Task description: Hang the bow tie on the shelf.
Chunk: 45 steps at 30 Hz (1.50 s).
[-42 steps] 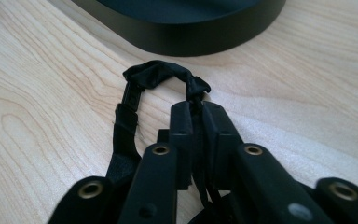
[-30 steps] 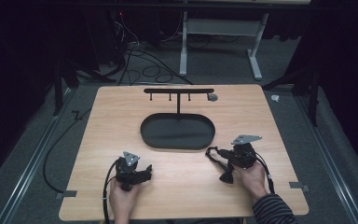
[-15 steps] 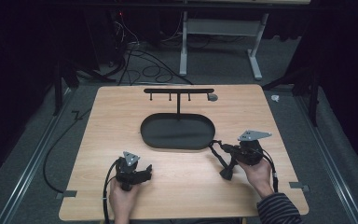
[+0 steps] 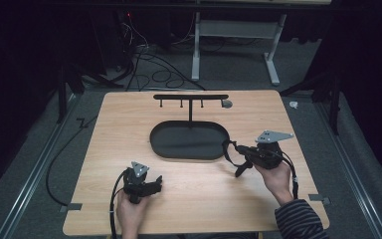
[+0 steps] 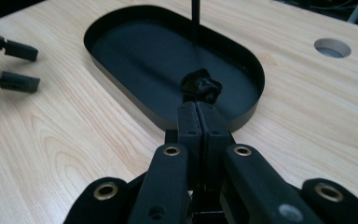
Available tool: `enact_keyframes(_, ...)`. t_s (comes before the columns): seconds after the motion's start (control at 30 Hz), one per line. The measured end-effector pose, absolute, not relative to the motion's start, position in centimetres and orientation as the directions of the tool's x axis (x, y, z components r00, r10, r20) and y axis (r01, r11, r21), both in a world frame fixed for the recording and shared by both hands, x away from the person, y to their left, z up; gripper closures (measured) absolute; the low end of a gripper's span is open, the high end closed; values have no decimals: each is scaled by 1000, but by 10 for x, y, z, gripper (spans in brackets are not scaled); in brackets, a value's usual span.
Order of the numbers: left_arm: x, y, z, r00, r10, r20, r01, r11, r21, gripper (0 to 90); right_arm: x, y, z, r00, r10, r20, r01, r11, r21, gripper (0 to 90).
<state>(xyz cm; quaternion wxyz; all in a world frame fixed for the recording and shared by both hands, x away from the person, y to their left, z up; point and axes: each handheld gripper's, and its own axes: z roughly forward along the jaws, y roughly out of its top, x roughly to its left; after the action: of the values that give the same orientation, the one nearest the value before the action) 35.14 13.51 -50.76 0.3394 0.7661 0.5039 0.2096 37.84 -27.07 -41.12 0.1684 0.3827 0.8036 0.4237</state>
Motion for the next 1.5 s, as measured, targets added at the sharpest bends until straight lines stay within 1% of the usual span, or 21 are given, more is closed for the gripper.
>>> enact_keyframes(0.43,351,135,-508,405,914,-21,630,-262,731,184,396,-259,-384,-676,736,33,424,352,835,900)
enact_keyframes(0.83,351,135,-508,404,914,-21,630,-261,731,184,418,-241,-365,-695,719,27,405,360,840,900)
enact_keyframes(1.1,351,135,-508,405,914,-21,630,-262,731,184,431,-223,-355,-716,698,14,386,379,841,900)
enact_keyframes(1.5,351,135,-508,405,914,-20,630,-263,731,183,440,-209,-343,-730,682,30,371,359,856,900)
